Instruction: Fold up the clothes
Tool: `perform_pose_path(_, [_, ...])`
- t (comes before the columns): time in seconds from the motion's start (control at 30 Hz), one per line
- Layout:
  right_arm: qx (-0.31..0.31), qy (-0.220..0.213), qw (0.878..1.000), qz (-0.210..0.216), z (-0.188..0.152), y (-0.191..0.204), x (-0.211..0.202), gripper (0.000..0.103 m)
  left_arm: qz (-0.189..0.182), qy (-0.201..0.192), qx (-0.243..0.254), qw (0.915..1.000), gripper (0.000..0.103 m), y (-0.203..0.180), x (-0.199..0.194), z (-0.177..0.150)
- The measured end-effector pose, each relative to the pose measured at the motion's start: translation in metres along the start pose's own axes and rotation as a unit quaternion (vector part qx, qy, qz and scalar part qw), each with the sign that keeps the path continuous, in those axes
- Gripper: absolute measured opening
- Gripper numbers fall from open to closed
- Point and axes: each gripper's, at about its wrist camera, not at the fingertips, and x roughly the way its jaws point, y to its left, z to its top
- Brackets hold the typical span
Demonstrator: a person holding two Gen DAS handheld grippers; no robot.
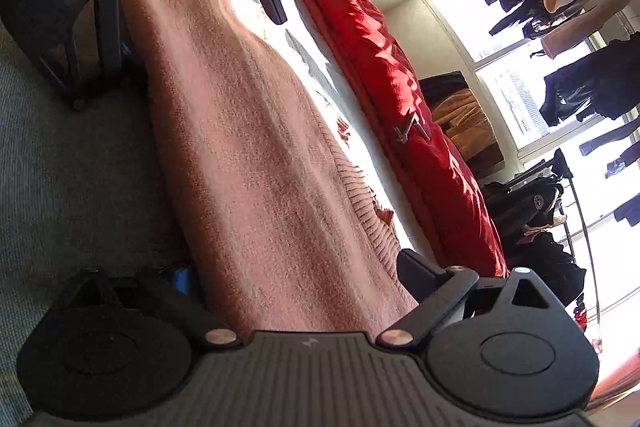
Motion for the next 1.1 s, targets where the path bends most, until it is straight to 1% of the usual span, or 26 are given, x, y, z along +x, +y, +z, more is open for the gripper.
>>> perform_pose_path(0.13, [-0.013, 0.048, 0.998, -0.033, -0.044, -0.017, -0.006, 0.097, 0.006, 0.033, -0.017, 0.9993, 0.078, 0.008, -0.002, -0.027])
perform_pose_path(0.23, [-0.011, 0.079, 0.996, -0.048, -0.071, -0.028, -0.008, 0.097, 0.006, 0.046, -0.026, 0.9986, 0.078, 0.011, -0.002, -0.035])
perform_pose_path(0.27, [-0.01, 0.081, 0.995, -0.052, -0.076, -0.029, -0.008, 0.097, 0.007, 0.048, -0.024, 0.9985, 0.078, 0.011, -0.002, -0.035])
perform_pose_path(0.37, [-0.013, 0.07, 0.995, -0.069, -0.08, -0.027, -0.007, 0.096, 0.018, 0.047, -0.006, 0.9987, 0.078, 0.007, 0.001, -0.029])
perform_pose_path(0.47, [-0.041, 0.057, 0.994, -0.087, -0.071, -0.016, 0.002, 0.095, 0.024, 0.043, 0.007, 0.9988, 0.078, 0.005, 0.008, -0.019])
perform_pose_path(0.57, [-0.046, 0.047, 0.994, -0.087, -0.057, -0.015, 0.017, 0.095, 0.022, 0.04, 0.003, 0.9989, 0.078, 0.006, 0.014, -0.016])
perform_pose_path(0.63, [-0.038, 0.046, 0.995, -0.081, -0.056, -0.018, 0.021, 0.095, 0.02, 0.039, -0.008, 0.999, 0.078, 0.006, 0.013, -0.019])
perform_pose_path(0.67, [-0.032, 0.046, 0.995, -0.077, -0.057, -0.02, 0.021, 0.092, 0.022, 0.037, -0.014, 0.999, 0.078, 0.006, 0.011, -0.022])
perform_pose_path(0.7, [-0.025, 0.047, 0.996, -0.068, -0.06, -0.021, 0.018, 0.083, 0.022, 0.036, -0.017, 0.9989, 0.077, 0.006, 0.008, -0.024])
perform_pose_path(0.73, [-0.026, 0.05, 0.996, -0.064, -0.062, -0.02, 0.016, 0.079, 0.023, 0.036, -0.019, 0.9989, 0.076, 0.006, 0.007, -0.026])
perform_pose_path(0.8, [-0.04, 0.057, 0.996, -0.063, -0.068, -0.017, 0.013, 0.067, 0.027, 0.032, -0.014, 0.999, 0.074, 0.003, 0.003, -0.03])
perform_pose_path(0.83, [-0.047, 0.06, 0.995, -0.063, -0.071, -0.015, 0.012, 0.064, 0.028, 0.03, -0.011, 0.9991, 0.073, 0.002, 0.002, -0.03])
perform_pose_path(0.87, [-0.054, 0.063, 0.995, -0.063, -0.073, -0.013, 0.01, 0.059, 0.028, 0.029, -0.009, 0.9992, 0.072, 0.001, 0.002, -0.03])
perform_pose_path(0.9, [-0.061, 0.066, 0.994, -0.063, -0.076, -0.011, 0.009, 0.055, 0.024, 0.029, -0.006, 0.9993, 0.068, 0.001, 0.003, -0.029])
perform_pose_path(0.93, [-0.068, 0.069, 0.993, -0.063, -0.079, -0.009, 0.008, 0.054, 0.02, 0.032, -0.005, 0.9993, 0.062, 0.0, 0.004, -0.027])
perform_pose_path(0.97, [-0.073, 0.073, 0.993, -0.062, -0.079, -0.007, 0.009, 0.05, 0.014, 0.036, -0.004, 0.9992, 0.059, 0.0, 0.007, -0.025])
perform_pose_path(1.03, [-0.082, 0.082, 0.992, -0.058, -0.077, -0.005, 0.015, 0.036, -0.003, 0.044, -0.002, 0.999, 0.033, -0.001, 0.009, -0.022])
perform_pose_path(1.07, [-0.086, 0.086, 0.991, -0.057, -0.076, -0.004, 0.019, 0.02, -0.009, 0.046, 0.0, 0.9989, 0.027, -0.004, 0.008, -0.021])
perform_pose_path(1.1, [-0.09, 0.091, 0.99, -0.055, -0.075, -0.003, 0.022, 0.016, -0.013, 0.047, 0.007, 0.9988, 0.017, -0.007, 0.007, -0.021])
